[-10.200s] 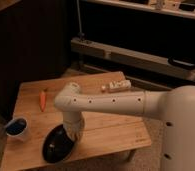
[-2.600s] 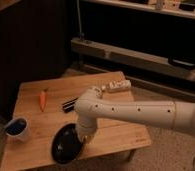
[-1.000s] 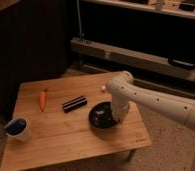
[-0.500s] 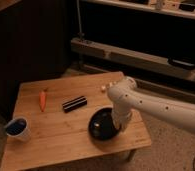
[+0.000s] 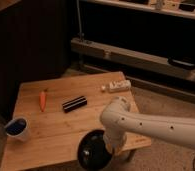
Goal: Drag the ceramic bowl in a circle
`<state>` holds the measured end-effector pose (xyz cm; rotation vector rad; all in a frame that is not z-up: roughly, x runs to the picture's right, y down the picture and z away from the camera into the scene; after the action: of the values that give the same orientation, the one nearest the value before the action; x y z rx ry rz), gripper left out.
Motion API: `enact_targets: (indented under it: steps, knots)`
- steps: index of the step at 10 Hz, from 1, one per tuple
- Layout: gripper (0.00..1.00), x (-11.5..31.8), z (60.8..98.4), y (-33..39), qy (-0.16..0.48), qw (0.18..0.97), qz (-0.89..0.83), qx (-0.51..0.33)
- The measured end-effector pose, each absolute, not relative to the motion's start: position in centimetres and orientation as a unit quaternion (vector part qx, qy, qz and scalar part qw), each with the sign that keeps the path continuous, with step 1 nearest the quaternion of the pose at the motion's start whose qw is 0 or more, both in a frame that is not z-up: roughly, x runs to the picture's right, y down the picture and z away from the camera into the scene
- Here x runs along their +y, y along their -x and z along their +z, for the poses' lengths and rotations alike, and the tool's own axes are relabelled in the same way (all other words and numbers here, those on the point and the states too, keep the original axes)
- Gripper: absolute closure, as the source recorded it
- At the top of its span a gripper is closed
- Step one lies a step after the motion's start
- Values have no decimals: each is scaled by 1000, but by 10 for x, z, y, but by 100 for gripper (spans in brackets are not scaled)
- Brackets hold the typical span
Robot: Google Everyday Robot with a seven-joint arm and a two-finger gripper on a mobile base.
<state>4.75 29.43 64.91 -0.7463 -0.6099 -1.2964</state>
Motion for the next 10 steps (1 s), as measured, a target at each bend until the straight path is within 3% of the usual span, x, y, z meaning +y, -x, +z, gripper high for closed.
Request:
enact_targets:
  steps: [6,10]
  knots:
    - [100,259,665,62,303,657,-619,-305]
    - [100,228,704,70,313,669,-609,-291]
